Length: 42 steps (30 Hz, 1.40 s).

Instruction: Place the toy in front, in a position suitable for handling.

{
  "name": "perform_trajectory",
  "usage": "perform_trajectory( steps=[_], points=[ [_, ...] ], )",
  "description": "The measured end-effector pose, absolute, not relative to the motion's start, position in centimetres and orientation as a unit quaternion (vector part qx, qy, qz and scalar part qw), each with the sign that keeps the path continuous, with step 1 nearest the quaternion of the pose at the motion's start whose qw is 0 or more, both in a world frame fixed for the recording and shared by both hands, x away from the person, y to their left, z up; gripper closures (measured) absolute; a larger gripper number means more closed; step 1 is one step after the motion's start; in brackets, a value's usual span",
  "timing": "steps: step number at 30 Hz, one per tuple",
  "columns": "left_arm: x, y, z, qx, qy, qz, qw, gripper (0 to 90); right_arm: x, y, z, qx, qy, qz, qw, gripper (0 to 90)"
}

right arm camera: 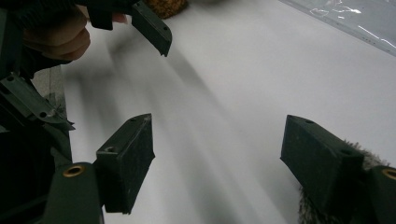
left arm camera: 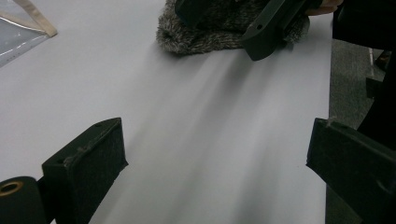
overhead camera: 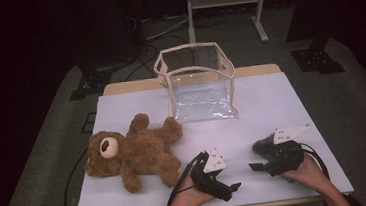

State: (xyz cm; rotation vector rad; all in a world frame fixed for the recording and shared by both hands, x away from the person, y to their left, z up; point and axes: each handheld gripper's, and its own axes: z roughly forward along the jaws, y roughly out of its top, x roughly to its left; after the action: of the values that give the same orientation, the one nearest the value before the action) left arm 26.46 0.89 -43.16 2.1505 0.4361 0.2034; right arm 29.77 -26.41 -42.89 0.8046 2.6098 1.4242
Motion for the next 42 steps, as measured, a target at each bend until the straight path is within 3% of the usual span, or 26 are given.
perform_trajectory(
  steps=[14,42],
  points=[
    [25.8,0.9,-39.6,0.874,0.126,0.078,0.462,4.2,29.8,-26.3,-42.9,0.264,0.846,0.462,0.031,24.0],
    [27.6,6.4,-31.3,0.884,0.076,0.118,0.446,4.6,29.9,-24.0,-41.4,0.228,0.856,0.464,0.031,24.0]
  ],
)
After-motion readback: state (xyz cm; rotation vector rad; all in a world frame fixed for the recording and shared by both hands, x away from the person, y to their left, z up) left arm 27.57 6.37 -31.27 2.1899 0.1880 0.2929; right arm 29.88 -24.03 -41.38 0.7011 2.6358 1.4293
